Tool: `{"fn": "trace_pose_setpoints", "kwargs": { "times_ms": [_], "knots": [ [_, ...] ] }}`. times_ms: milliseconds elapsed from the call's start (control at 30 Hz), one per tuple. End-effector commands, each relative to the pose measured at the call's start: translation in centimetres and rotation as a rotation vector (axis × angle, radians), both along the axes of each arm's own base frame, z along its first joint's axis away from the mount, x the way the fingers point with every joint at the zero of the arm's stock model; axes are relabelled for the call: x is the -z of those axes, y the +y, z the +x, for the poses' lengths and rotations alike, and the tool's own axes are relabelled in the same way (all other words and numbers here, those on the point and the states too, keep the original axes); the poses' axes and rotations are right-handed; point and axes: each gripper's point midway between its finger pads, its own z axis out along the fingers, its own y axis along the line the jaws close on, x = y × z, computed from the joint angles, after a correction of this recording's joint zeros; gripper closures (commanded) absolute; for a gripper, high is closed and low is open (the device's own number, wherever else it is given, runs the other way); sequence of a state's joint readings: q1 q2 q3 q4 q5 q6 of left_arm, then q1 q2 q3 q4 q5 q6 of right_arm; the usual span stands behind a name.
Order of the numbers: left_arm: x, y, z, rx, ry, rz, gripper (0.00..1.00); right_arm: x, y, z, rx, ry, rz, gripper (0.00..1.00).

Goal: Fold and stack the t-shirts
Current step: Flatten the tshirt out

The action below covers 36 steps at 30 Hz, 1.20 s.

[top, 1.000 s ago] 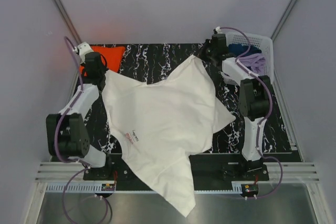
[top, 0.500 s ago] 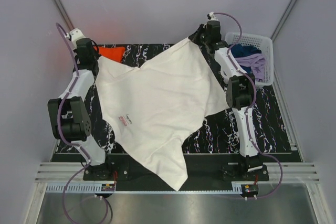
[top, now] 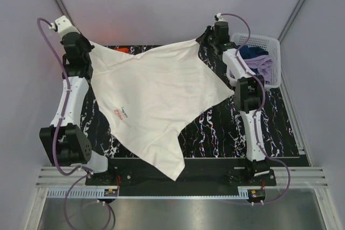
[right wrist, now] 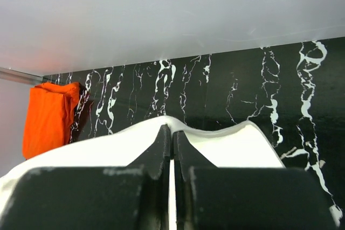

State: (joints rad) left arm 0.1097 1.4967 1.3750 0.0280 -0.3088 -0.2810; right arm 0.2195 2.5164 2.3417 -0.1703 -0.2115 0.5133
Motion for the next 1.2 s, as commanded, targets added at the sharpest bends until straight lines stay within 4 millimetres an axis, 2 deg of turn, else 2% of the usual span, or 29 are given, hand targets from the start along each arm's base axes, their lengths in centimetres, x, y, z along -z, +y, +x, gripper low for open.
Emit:
{"fn": "trace_pose_setpoints", "kwargs": {
  "times_ms": [0, 33, 67, 100, 133, 167, 200, 233, 267, 300, 333, 367, 400, 433, 467, 500, 533, 600, 633, 700, 733, 800, 833, 900, 933, 967, 1000, 1067, 1167],
  "knots": [
    [-7.9, -0.4, -3.1, 0.013, -0.176, 0.018, 1.00, -11.0, -1.1, -1.4, -0.005, -0.160, 0.028, 1.00],
    [-9.0, -0.7, -3.8, 0.023, -0.203, 0.018, 1.00, -11.8, -1.2, -1.9, -0.004, -0.164, 0.028, 1.00],
    [-11.6, -1.0, -5.7, 0.031, -0.263, 0.021, 1.00, -15.0, -1.4, -3.1, -0.005, -0.207, 0.034, 1.00],
    [-12.8, -1.4, -6.6, 0.044, -0.292, 0.016, 1.00, -15.1, -1.6, -3.9, -0.011, -0.203, 0.020, 1.00],
    [-14.3, -1.6, -8.0, 0.049, -0.326, 0.020, 1.00, -19.4, -2.0, -5.7, -0.011, -0.273, 0.024, 1.00],
    [-15.5, -2.0, -9.2, 0.061, -0.357, 0.023, 1.00, -20.8, -2.3, -6.7, -0.009, -0.296, 0.016, 1.00],
    [-18.1, -2.7, -12.1, 0.078, -0.428, 0.029, 1.00, -22.3, -2.8, -7.7, -0.004, -0.328, -0.005, 1.00],
    [-19.3, -3.0, -13.6, 0.088, -0.461, 0.034, 1.00, -22.5, -3.3, -8.7, 0.008, -0.329, -0.023, 1.00],
    [-20.5, -3.5, -15.1, 0.107, -0.492, 0.042, 1.00, -26.8, -4.0, -11.2, 0.013, -0.408, -0.024, 1.00],
    [-23.0, -4.0, -18.7, 0.113, -0.574, 0.052, 1.00, -27.3, -4.6, -12.3, 0.021, -0.424, -0.059, 1.00],
    [-24.0, -4.2, -20.3, 0.116, -0.611, 0.054, 1.00, -31.1, -5.4, -15.1, 0.034, -0.495, -0.058, 1.00],
    [-24.4, -4.5, -21.9, 0.123, -0.620, 0.054, 1.00, -32.4, -6.1, -16.3, 0.049, -0.529, -0.077, 1.00],
    [-25.7, -4.7, -23.9, 0.123, -0.661, 0.058, 1.00, -32.7, -6.6, -17.3, 0.069, -0.533, -0.089, 1.00],
    [-27.4, -5.2, -27.0, 0.129, -0.722, 0.068, 1.00, -35.8, -7.4, -20.1, 0.084, -0.600, -0.085, 1.00],
    [-27.7, -5.4, -28.3, 0.133, -0.726, 0.071, 1.00, -36.8, -8.0, -21.3, 0.096, -0.621, -0.093, 1.00],
    [-29.5, -5.8, -30.7, 0.137, -0.773, 0.092, 1.00, -37.3, -8.5, -22.3, 0.110, -0.636, -0.111, 1.00],
    [-30.5, -6.1, -32.8, 0.140, -0.809, 0.105, 1.00, -39.6, -9.2, -24.9, 0.123, -0.685, -0.109, 1.00],
    [-31.7, -6.4, -35.4, 0.142, -0.831, 0.129, 1.00, -40.4, -10.3, -27.0, 0.157, -0.703, -0.124, 1.00],
    [-33.3, -6.9, -37.9, 0.148, -0.885, 0.150, 1.00, -42.5, -11.0, -30.0, 0.170, -0.761, -0.117, 1.00],
    [-34.6, -7.1, -40.7, 0.141, -0.915, 0.180, 1.00, -43.6, -11.9, -32.5, 0.189, -0.795, -0.130, 1.00],
    [-36.1, -7.4, -43.4, 0.134, -0.970, 0.200, 1.00, -44.5, -12.5, -34.8, 0.197, -0.817, -0.132, 1.00],
    [-37.0, -7.0, -46.0, 0.101, -1.007, 0.225, 1.00, -44.9, -12.5, -36.8, 0.173, -0.846, -0.147, 1.00],
    [-37.4, -6.9, -47.3, 0.097, -1.032, 0.223, 1.00, -45.9, -12.7, -39.0, 0.166, -0.883, -0.143, 1.00],
    [-38.6, -6.5, -51.0, 0.066, -1.109, 0.239, 1.00, -45.9, -12.3, -40.7, 0.123, -0.896, -0.147, 1.00],
    [-38.8, -6.3, -52.1, 0.068, -1.136, 0.235, 1.00, -46.5, -12.5, -42.3, 0.117, -0.923, -0.141, 1.00],
    [-39.3, -6.1, -53.5, 0.056, -1.175, 0.234, 1.00, -46.8, -12.5, -43.0, 0.112, -0.935, -0.135, 1.00],
    [-39.4, -6.0, -54.3, 0.053, -1.196, 0.237, 1.00, -46.8, -12.4, -43.6, 0.100, -0.945, -0.134, 1.00],
    [-39.8, -5.9, -54.8, 0.062, -1.224, 0.233, 1.00, -47.2, -12.5, -44.4, 0.102, -0.958, -0.123, 1.00],
    [-39.6, -5.9, -51.7, 0.080, -1.171, 0.228, 1.00, -46.5, -12.2, -42.9, 0.100, -0.941, -0.114, 1.00]
  ]
}}
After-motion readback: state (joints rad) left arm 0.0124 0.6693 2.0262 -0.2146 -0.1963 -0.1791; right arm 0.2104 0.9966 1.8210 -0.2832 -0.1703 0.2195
